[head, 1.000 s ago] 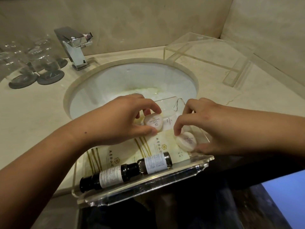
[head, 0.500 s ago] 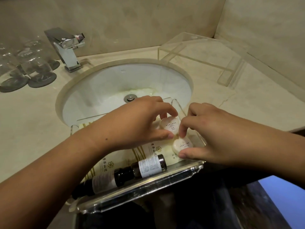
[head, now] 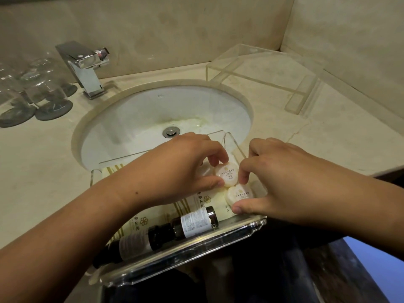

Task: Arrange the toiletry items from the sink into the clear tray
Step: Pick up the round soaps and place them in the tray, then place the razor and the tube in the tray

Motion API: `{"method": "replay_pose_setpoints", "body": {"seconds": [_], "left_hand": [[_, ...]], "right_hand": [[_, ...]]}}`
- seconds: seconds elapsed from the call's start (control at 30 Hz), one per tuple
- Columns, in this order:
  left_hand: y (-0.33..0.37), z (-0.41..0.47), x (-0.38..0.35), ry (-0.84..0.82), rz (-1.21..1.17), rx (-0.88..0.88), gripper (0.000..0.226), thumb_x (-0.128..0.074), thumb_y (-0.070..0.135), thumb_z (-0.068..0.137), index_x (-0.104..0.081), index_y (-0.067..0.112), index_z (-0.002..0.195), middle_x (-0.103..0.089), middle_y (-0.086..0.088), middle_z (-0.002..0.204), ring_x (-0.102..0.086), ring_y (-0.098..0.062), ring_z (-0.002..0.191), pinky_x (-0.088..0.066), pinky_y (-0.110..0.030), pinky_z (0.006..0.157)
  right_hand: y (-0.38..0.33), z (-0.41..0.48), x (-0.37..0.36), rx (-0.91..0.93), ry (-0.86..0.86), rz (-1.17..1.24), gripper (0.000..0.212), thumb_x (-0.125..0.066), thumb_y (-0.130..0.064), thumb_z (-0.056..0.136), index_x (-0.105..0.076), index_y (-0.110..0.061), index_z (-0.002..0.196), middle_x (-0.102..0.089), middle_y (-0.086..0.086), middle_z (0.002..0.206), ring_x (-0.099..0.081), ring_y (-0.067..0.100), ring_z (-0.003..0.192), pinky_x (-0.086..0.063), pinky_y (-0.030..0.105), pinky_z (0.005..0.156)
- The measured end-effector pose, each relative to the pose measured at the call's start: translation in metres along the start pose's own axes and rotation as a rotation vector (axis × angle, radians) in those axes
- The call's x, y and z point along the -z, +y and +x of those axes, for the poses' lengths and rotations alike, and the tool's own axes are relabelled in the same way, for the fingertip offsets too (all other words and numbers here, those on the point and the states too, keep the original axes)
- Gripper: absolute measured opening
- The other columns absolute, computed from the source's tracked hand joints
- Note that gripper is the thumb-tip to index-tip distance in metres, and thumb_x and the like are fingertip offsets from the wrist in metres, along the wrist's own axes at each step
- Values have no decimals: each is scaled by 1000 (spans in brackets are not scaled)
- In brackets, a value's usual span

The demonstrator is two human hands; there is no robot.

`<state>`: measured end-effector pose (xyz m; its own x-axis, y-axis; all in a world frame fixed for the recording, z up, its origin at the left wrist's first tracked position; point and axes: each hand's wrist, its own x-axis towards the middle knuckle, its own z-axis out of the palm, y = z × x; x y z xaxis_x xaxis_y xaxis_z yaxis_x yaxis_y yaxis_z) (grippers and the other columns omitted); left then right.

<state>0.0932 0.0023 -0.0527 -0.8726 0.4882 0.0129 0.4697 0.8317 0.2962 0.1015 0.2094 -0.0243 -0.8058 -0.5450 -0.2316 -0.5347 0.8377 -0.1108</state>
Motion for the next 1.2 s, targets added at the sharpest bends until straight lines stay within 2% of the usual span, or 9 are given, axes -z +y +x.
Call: {"method": "replay_pose_setpoints", "body": {"seconds": [0.3, 0.4, 0.47, 0.63, 0.77, 0.87, 1.0, 1.13, 1.2], "left_hand": [[-1, 2, -4, 22, 3, -16, 41, -60, 59, 82, -60, 42, 119, -59, 21, 105, -50, 3, 92, -42, -16, 76], [-2, 1, -3, 36, -27, -13, 43, -60, 60, 83, -59, 44, 122, -57, 23, 105, -50, 8, 96, -43, -16, 80], [-5, -1, 1, 50, -50, 1, 44, -57, 62, 84, -58, 45, 124, -57, 24, 106, -51, 9, 97, -45, -18, 81], [-21, -6, 26, 155, -66, 41, 39, -56, 58, 86, -61, 43, 122, -62, 22, 104, -58, 3, 92, -43, -15, 75], [-55, -9, 45, 225, -66, 158, 33, -56, 55, 88, -61, 45, 119, -64, 24, 103, -58, 5, 92, -39, -12, 68], [-83, -12, 46, 223, -91, 233, 30, -58, 51, 91, -64, 42, 118, -65, 24, 103, -59, 2, 93, -44, -18, 70], [-126, -8, 40, 158, -97, 324, 22, -61, 45, 94, -65, 44, 116, -65, 25, 101, -60, 1, 93, -47, -21, 72], [-164, 1, 26, 72, -106, 359, 19, -63, 45, 93, -67, 45, 112, -67, 23, 101, -62, 2, 92, -49, -21, 75], [-178, 8, 19, 21, -118, 353, 20, -64, 46, 92, -68, 44, 112, -68, 22, 101, -63, 2, 91, -50, -22, 75]], "right_hand": [[5, -1, -2, 16, 20, -10, 59, -58, -80, 72, -61, -39, 113, -42, -14, 103, -44, 10, 100, -43, 31, 91], [9, 1, 0, 50, 77, 26, 60, -54, -80, 70, -62, -39, 112, -42, -16, 100, -42, 8, 96, -41, 28, 87], [11, 5, 6, 87, 142, 75, 59, -49, -79, 69, -62, -41, 112, -44, -18, 101, -47, 5, 97, -44, 28, 88], [8, 26, 27, 192, 314, 216, 39, -54, -67, 78, -65, -43, 107, -56, -19, 103, -55, -1, 92, -38, 14, 73], [6, 62, 39, 216, 405, 277, 26, -62, -58, 84, -67, -41, 103, -59, -18, 100, -59, 1, 90, -38, 9, 67], [15, 94, 38, 190, 383, 309, 22, -65, -52, 87, -70, -39, 103, -60, -19, 98, -61, 3, 89, -38, 6, 65], [33, 150, 30, 157, 300, 307, 17, -66, -46, 88, -72, -37, 102, -63, -20, 94, -63, 4, 86, -44, 18, 69], [49, 197, 17, 170, 110, 207, 18, -67, -40, 91, -70, -38, 108, -63, -19, 97, -57, -3, 85, -40, 15, 68], [54, 217, 6, 182, 9, 174, 19, -69, -41, 89, -69, -42, 108, -63, -18, 103, -56, -4, 84, -42, 18, 70]]}}
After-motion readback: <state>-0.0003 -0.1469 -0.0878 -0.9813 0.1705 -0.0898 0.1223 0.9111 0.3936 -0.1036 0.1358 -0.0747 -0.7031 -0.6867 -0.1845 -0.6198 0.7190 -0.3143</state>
